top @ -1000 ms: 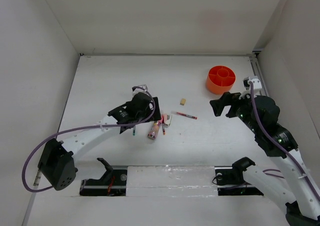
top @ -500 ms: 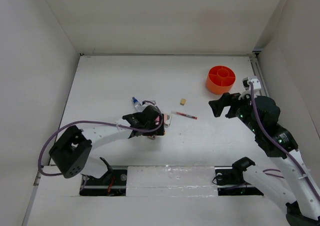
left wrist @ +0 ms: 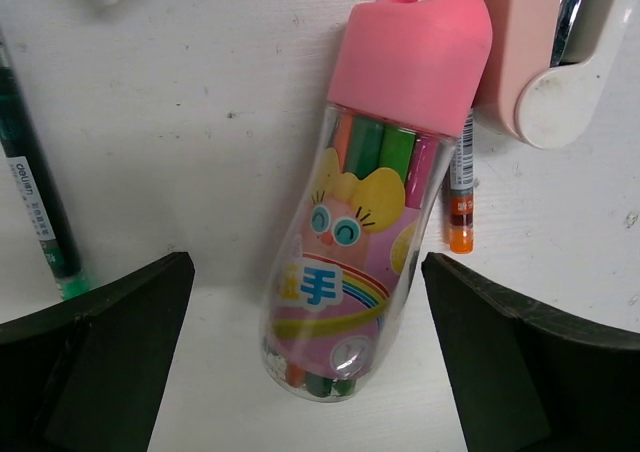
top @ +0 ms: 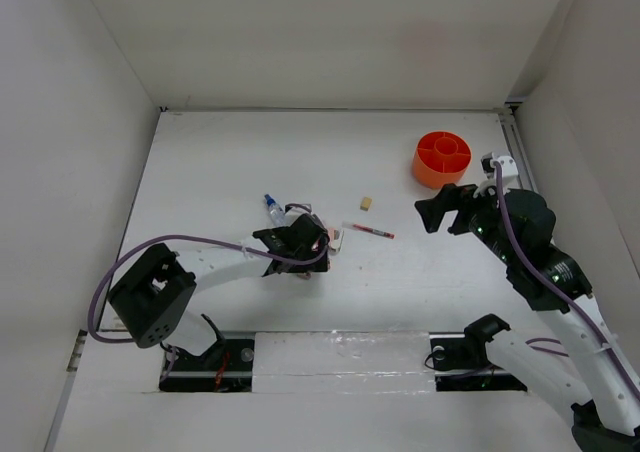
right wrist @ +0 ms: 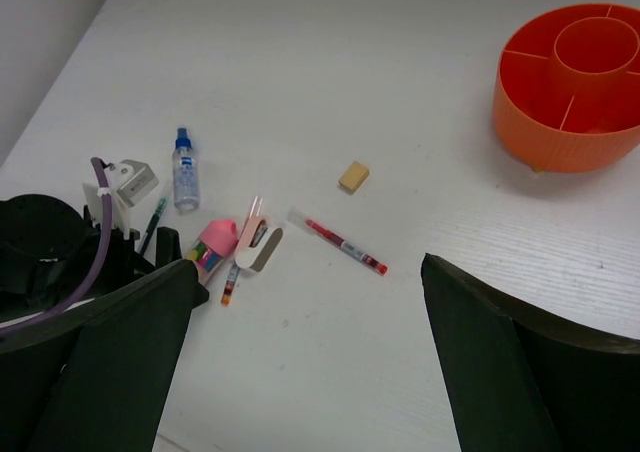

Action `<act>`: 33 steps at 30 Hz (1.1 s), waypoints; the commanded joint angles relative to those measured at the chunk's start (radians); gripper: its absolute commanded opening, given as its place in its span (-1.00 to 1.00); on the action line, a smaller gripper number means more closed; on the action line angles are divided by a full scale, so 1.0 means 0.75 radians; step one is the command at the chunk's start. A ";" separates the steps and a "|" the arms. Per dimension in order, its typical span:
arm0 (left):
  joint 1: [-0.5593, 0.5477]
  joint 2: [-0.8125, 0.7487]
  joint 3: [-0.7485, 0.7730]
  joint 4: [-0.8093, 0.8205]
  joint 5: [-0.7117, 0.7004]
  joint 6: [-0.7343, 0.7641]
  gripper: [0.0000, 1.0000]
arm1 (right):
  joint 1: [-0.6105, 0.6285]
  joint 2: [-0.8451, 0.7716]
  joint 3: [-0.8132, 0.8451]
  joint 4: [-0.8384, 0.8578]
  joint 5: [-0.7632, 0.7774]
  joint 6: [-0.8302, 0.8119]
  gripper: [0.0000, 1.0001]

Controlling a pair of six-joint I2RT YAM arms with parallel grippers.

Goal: Sort the stationery into containers
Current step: Pick up the stationery from the center of the board.

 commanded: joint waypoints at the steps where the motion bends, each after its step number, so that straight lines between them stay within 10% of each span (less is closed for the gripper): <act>1: -0.006 -0.004 0.012 -0.019 -0.059 -0.018 0.94 | 0.014 0.001 0.007 0.100 -0.032 -0.007 1.00; 14: -0.021 0.084 0.036 -0.058 -0.138 -0.018 0.41 | 0.014 0.001 -0.006 0.100 -0.044 0.005 1.00; 22: -0.021 0.121 0.012 -0.031 -0.112 -0.018 -1.00 | 0.014 0.040 0.007 0.112 -0.089 -0.007 1.00; 33: -0.133 -0.265 0.069 0.054 -0.235 0.023 -1.00 | 0.014 0.067 -0.098 0.373 -0.218 0.021 1.00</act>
